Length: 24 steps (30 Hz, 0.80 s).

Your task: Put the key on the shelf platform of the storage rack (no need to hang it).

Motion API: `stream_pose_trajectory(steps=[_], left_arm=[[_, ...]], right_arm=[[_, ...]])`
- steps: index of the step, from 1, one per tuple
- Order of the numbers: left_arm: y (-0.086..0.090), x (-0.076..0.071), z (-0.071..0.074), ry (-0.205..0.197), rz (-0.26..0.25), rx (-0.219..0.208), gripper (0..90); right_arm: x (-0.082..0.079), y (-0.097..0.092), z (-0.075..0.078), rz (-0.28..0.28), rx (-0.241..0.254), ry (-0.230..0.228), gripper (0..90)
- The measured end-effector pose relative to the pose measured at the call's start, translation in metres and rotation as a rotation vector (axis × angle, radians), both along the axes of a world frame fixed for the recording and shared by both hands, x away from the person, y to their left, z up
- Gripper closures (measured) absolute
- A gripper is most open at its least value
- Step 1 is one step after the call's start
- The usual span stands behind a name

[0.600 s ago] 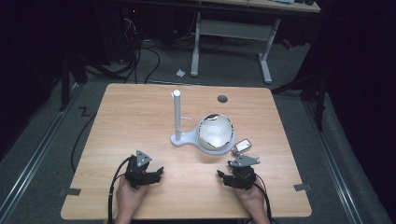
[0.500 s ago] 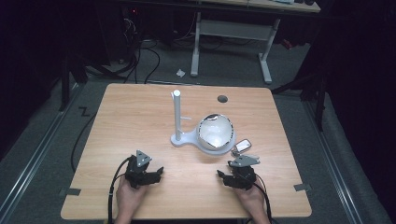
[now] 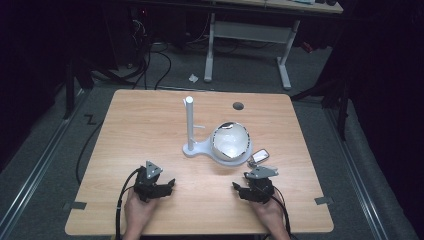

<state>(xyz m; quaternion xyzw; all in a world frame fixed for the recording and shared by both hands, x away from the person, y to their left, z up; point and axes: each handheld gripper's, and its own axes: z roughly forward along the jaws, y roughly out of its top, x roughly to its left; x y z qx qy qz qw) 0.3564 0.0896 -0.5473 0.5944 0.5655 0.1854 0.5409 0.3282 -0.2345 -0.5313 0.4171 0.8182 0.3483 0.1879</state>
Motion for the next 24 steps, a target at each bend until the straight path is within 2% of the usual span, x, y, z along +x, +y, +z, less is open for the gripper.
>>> stream_pose_trajectory(steps=[14,24], left_arm=[[0.0,0.0,0.0,0.0,0.0,0.0,21.9],[0.0,0.0001,0.0001,0.0,0.0,-0.001,21.9]], right_arm=[[-0.0001,0.0,0.0001,-0.002,0.003,0.002,39.6],[0.0003,-0.0002,0.0004,-0.041,0.02,0.009,41.1]])
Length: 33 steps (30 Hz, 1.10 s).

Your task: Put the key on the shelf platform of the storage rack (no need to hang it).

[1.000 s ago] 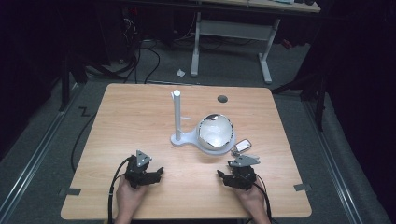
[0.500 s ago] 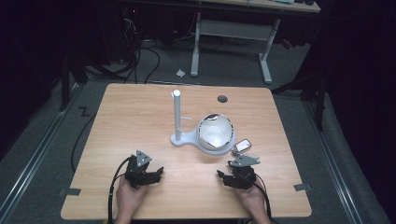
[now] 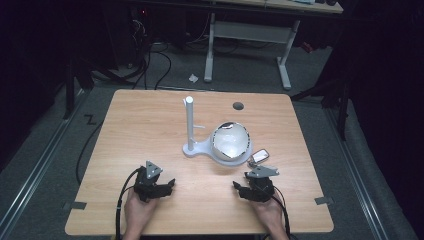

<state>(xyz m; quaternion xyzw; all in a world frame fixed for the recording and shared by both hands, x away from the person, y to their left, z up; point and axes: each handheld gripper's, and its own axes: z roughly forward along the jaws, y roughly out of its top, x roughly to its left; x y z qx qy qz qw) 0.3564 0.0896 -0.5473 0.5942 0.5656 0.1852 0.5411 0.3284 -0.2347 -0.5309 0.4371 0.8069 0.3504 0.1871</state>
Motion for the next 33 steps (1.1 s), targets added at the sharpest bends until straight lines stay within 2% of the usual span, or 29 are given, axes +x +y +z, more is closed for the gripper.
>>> stream_pose_trajectory(steps=[5,19,33], left_arm=[[0.0,0.0,0.0,0.0,0.0,0.0,21.9],[0.0,0.0,0.0,0.001,0.0,0.0,21.9],[0.0,0.0,0.0,0.0,0.0,0.0,21.9]], right_arm=[[-0.001,-0.001,0.002,-0.009,-0.017,0.0,42.8],[-0.006,-0.01,0.008,-0.029,-0.007,-0.019,45.7],[-0.012,-0.032,0.016,-0.068,0.004,-0.051,45.7]])
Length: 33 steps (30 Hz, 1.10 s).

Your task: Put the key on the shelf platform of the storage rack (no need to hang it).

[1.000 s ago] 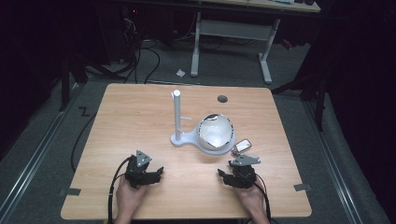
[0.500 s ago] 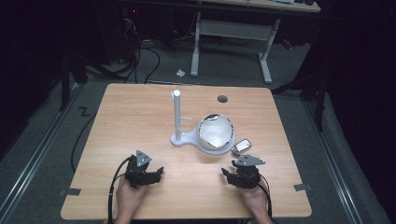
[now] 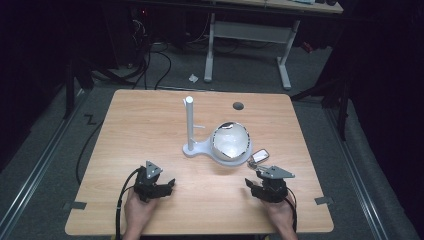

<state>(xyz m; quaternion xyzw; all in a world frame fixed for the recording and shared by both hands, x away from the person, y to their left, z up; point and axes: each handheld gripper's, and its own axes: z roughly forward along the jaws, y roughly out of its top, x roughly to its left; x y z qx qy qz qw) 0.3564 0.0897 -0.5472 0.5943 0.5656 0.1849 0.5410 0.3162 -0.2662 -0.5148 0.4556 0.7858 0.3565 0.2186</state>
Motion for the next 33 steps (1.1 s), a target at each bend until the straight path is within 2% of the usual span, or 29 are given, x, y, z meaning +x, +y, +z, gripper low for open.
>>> stream_pose_trajectory(steps=[11,20,25,33], left_arm=[[0.0,0.0,0.0,0.0,0.0,0.0,22.0],[0.0,0.0,0.0,0.0,0.0,0.001,21.9],[0.0,0.0,0.0,0.0,0.0,0.0,21.9],[0.0,0.0,0.0,0.0,0.0,0.0,21.9]], right_arm=[[-0.002,-0.016,0.006,-0.033,0.026,-0.034,46.1],[0.008,-0.026,0.012,-0.061,0.006,-0.054,46.1],[0.014,-0.03,0.012,-0.069,0.0,-0.034,46.1],[0.027,-0.035,0.013,-0.086,0.049,-0.02,46.4]])
